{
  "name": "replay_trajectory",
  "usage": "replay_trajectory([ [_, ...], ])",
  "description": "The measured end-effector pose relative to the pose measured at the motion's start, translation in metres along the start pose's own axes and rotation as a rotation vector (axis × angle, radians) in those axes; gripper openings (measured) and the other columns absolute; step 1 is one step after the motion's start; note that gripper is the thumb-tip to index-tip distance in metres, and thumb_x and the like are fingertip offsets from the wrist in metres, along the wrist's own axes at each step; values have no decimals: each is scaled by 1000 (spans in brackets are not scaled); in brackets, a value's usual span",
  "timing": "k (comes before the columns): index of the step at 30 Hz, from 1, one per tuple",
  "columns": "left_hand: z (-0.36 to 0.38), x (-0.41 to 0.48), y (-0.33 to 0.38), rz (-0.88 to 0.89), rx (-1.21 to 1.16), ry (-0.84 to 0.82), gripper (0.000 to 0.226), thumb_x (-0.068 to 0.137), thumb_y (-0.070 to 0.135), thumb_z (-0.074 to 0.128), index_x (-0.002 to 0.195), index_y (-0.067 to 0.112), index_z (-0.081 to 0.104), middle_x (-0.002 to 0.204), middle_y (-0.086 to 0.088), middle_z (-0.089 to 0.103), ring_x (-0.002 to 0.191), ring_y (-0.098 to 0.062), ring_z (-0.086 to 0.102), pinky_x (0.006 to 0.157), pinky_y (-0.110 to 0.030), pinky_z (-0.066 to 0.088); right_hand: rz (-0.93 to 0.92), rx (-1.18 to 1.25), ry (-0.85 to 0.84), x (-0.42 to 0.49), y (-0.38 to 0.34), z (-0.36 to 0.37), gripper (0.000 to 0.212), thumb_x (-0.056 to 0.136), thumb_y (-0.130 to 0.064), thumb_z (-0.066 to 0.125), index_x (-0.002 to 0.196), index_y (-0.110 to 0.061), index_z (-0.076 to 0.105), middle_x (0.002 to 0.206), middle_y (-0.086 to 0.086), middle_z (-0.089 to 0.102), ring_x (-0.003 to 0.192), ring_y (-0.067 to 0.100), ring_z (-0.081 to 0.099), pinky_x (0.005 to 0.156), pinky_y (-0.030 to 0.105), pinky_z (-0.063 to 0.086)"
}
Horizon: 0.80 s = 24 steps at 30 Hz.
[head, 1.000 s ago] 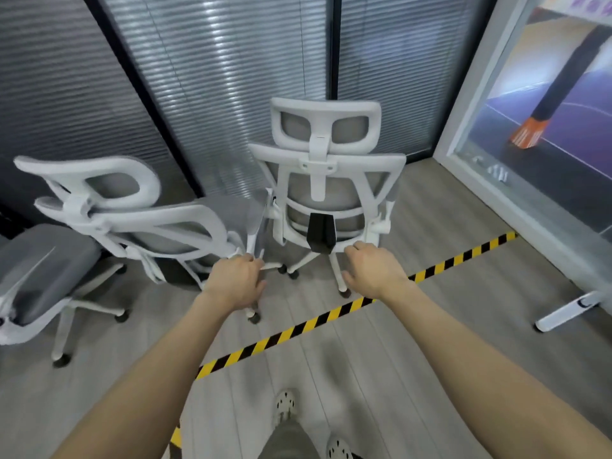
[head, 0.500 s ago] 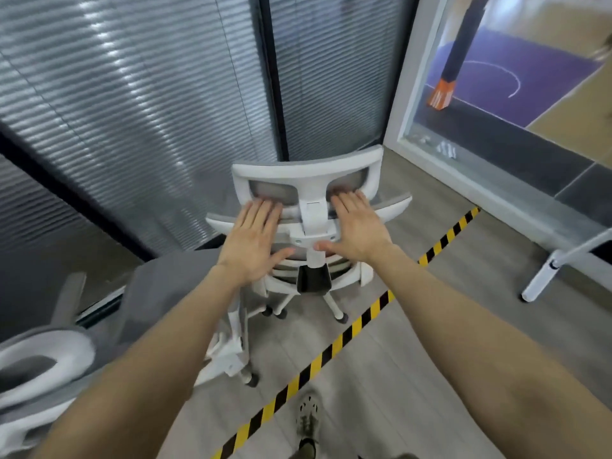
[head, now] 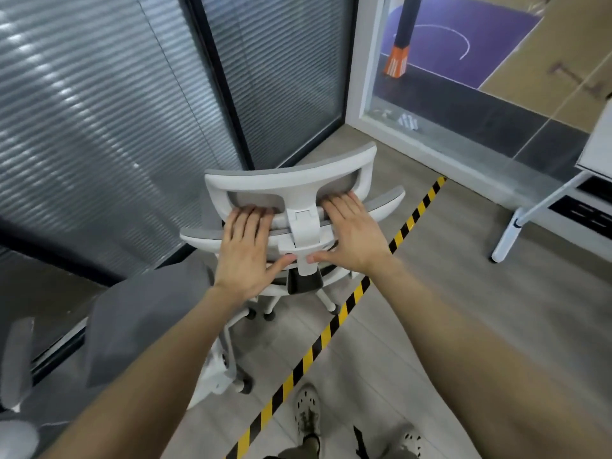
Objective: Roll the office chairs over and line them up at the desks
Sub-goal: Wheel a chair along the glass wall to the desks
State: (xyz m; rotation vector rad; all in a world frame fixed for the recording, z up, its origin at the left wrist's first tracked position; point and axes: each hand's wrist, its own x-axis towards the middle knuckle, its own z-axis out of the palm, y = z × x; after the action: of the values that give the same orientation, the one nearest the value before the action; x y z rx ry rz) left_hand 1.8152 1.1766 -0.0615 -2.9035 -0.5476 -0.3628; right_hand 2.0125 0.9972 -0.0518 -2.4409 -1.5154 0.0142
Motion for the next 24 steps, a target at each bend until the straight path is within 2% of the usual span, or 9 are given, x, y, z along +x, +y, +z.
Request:
replay_trajectory([
  [12,2,57,97,242,-70,-20,102,101,87,40,164,7,40,163,-16,46,158,-37,36,137,-57,14,240,-27,85,-87,80,-25,125,72,-94,68,161,-10,43,164,9,46,160,32,33,139,50,13],
  [19,1,83,182,429,-149,-2,102,102,86,41,164,5,40,163,-17,44,158,-37,36,137,-57,16,398,-43,142,-168,131,-43,123,75,-93,66,160,-7,44,165,13,45,161,34,32,139,50,11],
  [24,-5,102,259,547,-172,-9,102,101,87,42,163,6,41,163,-16,45,158,-36,36,138,-55,15,528,-79,164,-228,171,-65,122,76,-92,69,162,-10,41,167,9,43,162,31,29,140,48,8],
])
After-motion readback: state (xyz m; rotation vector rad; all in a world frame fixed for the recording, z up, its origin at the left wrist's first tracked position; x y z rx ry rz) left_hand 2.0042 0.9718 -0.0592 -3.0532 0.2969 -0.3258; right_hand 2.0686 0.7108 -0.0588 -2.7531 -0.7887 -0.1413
